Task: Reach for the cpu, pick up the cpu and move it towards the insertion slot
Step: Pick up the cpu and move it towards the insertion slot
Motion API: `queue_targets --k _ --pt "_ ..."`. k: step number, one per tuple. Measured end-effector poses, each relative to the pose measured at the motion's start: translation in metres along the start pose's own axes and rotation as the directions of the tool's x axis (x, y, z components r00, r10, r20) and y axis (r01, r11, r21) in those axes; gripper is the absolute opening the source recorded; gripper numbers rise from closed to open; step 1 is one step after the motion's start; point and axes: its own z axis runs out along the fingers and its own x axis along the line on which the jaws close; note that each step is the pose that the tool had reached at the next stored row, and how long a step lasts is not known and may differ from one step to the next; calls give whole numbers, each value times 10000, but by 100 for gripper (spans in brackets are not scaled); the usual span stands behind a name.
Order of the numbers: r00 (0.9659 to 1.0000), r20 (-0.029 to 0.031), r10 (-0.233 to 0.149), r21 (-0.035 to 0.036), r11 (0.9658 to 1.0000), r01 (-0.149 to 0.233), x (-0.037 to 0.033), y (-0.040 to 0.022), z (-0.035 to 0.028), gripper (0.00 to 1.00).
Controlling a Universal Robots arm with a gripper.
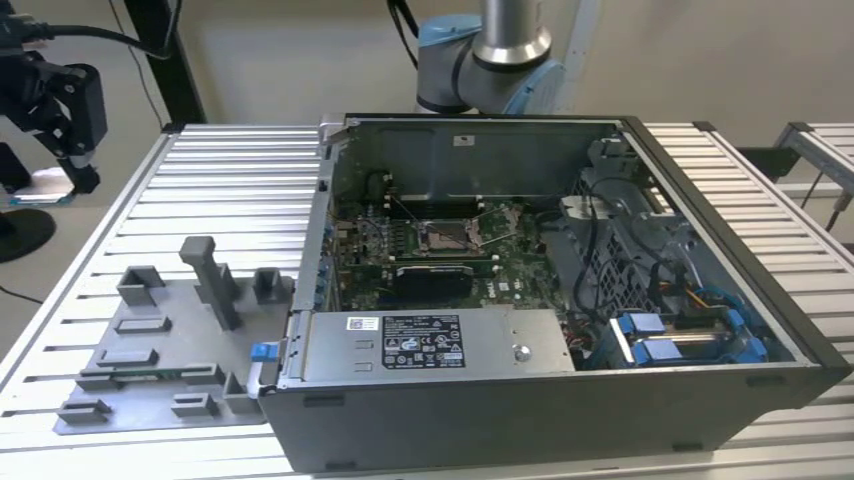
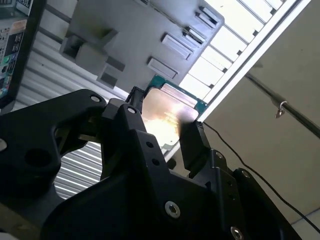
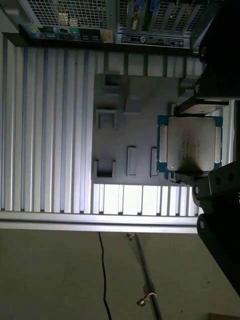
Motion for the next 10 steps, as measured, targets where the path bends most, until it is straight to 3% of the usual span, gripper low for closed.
queue_targets --k 10 --pt "10000 -15 1 0 10000 -1 -209 -3 -6 0"
